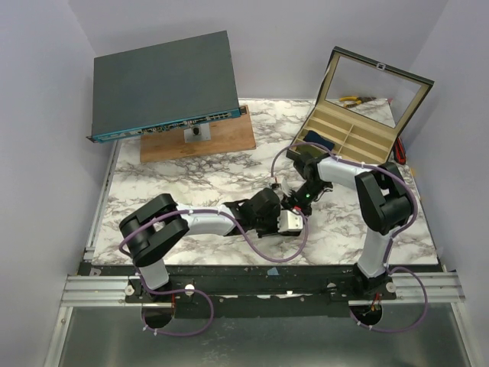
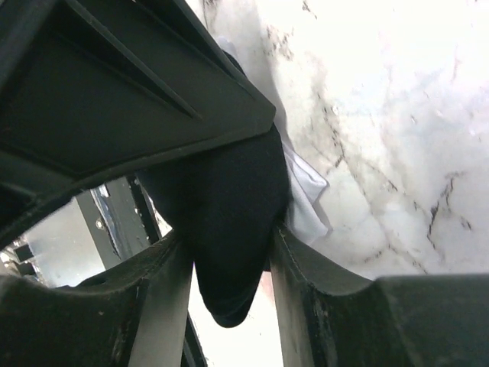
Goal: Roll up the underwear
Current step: Roll the underwear to the center of the board, then pick up the underwear from the center of the board.
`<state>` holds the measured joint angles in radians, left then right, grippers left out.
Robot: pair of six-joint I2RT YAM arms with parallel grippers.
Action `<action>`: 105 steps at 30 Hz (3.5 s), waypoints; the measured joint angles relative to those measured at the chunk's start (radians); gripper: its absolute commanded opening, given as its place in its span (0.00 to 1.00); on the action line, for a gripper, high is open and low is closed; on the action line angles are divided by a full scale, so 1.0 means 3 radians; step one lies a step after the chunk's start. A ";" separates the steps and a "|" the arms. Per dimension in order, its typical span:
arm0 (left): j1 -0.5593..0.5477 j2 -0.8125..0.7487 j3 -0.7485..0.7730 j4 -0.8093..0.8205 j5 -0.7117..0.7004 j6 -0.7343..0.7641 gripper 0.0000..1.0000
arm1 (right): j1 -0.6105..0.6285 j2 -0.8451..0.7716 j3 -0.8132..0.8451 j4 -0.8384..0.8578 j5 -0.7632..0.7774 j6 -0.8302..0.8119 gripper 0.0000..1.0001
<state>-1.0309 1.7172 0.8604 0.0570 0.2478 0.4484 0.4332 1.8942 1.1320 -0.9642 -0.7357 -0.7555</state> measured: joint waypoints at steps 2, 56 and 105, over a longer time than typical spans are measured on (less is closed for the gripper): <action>-0.0003 0.0009 0.0011 0.0000 0.0004 0.0000 0.00 | -0.0046 -0.0019 -0.0015 -0.0013 0.0015 0.0023 0.52; 0.0338 0.0688 0.1007 -0.0762 0.0816 -0.0156 0.00 | -0.1026 -0.2653 -0.2033 0.1879 -0.0018 -0.0459 0.79; 0.0708 -0.0027 0.0785 -0.1231 0.1202 -0.0137 0.00 | -0.0882 -0.2296 -0.0973 0.1298 -0.0605 0.0375 0.75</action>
<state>-0.8185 1.7092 1.0958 -0.3122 0.6083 0.4072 0.1684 1.2053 0.8402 -0.5747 -0.9173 -0.6430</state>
